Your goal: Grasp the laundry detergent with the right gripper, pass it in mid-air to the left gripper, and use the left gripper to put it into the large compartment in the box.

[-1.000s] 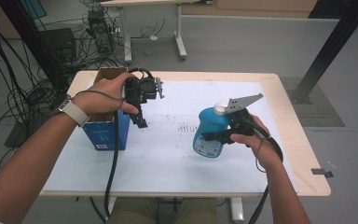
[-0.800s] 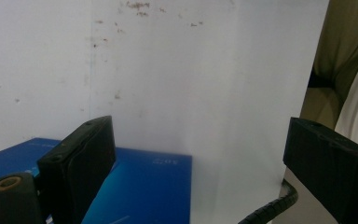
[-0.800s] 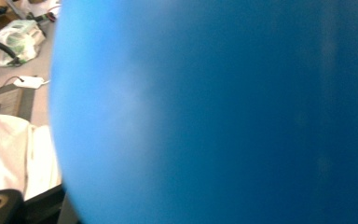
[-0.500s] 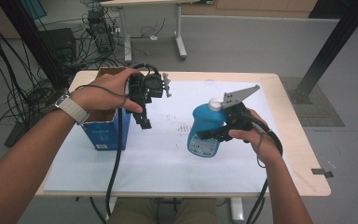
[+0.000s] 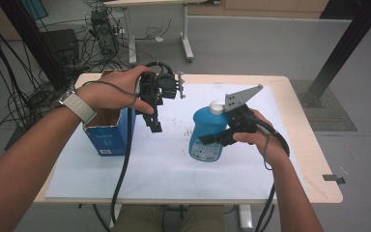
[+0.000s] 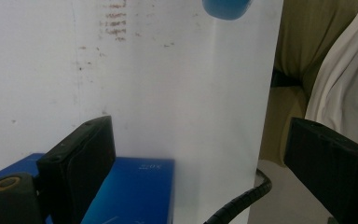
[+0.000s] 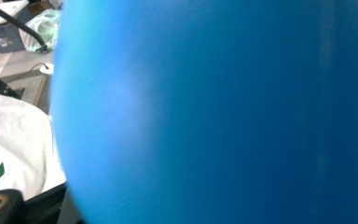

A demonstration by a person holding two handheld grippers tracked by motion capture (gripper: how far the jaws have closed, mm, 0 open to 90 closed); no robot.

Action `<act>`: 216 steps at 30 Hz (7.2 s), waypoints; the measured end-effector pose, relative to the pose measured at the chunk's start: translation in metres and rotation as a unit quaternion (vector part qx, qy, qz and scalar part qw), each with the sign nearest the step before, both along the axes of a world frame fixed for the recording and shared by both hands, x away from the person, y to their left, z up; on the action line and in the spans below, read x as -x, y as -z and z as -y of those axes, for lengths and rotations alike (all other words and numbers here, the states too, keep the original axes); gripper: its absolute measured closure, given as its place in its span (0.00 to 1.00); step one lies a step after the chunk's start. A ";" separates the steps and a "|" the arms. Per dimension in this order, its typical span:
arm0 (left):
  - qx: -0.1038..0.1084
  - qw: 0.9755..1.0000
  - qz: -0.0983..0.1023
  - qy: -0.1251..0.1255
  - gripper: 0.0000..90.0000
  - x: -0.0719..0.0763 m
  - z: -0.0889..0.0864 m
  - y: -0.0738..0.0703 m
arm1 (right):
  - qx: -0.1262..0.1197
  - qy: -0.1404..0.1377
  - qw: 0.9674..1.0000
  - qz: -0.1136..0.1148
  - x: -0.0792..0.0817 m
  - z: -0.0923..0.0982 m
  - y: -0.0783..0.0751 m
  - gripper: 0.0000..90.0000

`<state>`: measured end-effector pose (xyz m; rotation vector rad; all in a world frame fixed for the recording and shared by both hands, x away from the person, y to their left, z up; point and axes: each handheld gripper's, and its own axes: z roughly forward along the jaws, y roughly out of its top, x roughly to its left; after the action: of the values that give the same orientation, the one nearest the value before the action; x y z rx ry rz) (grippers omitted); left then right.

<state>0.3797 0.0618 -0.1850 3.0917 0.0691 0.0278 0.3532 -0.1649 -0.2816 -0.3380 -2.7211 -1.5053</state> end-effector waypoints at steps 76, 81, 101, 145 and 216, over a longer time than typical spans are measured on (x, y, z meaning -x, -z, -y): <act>0.003 1.000 0.004 0.013 0.09 0.007 0.028 -0.033 | 0.043 -0.067 0.996 0.042 -0.021 -0.061 -0.009 0.48; 0.003 1.000 0.003 0.011 0.08 0.006 0.031 -0.033 | 0.041 -0.067 0.996 0.042 -0.023 -0.064 -0.008 0.48; 0.003 1.000 0.004 0.007 0.06 0.004 0.040 -0.028 | 0.037 -0.076 0.996 0.038 -0.025 -0.073 -0.005 0.48; 0.010 1.000 0.004 0.005 0.08 0.002 0.047 -0.025 | 0.032 -0.079 0.996 0.038 -0.024 -0.069 -0.006 0.48; 0.010 1.000 0.003 0.005 0.08 0.002 0.044 -0.024 | 0.027 -0.075 0.996 0.032 -0.026 -0.067 -0.006 0.48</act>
<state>0.3776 0.0180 -0.1607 3.0717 0.0537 0.0352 0.3787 -0.0976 -0.2761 -0.0863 -2.7675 -1.4310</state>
